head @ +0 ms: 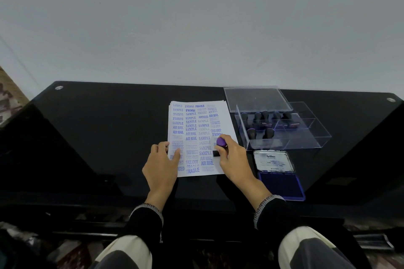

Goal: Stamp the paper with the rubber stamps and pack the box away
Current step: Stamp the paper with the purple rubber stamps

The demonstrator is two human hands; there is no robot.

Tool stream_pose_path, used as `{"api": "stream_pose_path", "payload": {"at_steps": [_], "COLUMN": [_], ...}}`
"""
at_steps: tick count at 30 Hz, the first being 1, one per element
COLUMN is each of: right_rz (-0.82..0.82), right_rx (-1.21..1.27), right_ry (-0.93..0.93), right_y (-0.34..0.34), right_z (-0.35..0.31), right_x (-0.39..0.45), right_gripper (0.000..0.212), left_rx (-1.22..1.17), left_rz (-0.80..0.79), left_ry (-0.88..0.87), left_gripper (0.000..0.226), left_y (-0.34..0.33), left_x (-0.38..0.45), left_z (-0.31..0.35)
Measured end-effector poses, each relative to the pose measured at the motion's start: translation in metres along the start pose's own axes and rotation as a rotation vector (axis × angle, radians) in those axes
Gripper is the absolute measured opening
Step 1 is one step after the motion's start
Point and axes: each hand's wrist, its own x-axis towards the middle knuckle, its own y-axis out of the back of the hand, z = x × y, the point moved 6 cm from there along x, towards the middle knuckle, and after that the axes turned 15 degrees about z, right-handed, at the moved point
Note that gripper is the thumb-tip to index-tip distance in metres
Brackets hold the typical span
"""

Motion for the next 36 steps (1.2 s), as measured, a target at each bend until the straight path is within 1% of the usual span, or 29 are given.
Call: {"api": "stream_pose_path", "payload": {"at_steps": [10,14,17,19,22,25,29,31,36], "right_rz": [0.003,-0.022,-0.063,-0.057,-0.005,0.093,0.237,0.294,0.322], "right_rx": [0.005,0.011,0.026,0.044,0.098,0.168,0.299,0.34,0.343], "right_ry": [-0.014,-0.032,-0.075,-0.134,-0.236,-0.284,-0.362,-0.369,-0.377], "right_y": [0.0,0.002,0.004,0.007,0.014,0.021,0.037,0.046,0.052], "right_z": [0.002,0.001,0.001,0.003,0.008,0.011,0.008,0.006,0.009], "right_x": [-0.001,0.001,0.003,0.004,0.005,0.003,0.003,0.004,0.006], "right_gripper": [0.018,0.017,0.018,0.02,0.018,0.01,0.012,0.013,0.018], "left_rx": [0.003,0.004,0.009,0.021,0.033,0.038,0.041,0.04,0.025], "left_rz": [0.004,0.006,0.017,0.023,0.025,0.03,0.027,0.026,0.027], "left_ry": [-0.006,-0.004,-0.015,-0.021,-0.024,-0.027,-0.03,-0.028,-0.024], "left_gripper": [0.035,0.036,0.036,0.035,0.035,0.035,0.037,0.037,0.037], "left_y": [0.0,-0.001,0.0,0.0,0.0,-0.001,-0.002,-0.002,-0.001], "left_x": [0.0,0.0,0.001,0.001,0.002,0.002,0.002,0.002,0.001], "left_z": [0.0,0.0,0.001,0.002,0.002,0.002,0.002,0.001,0.002]}}
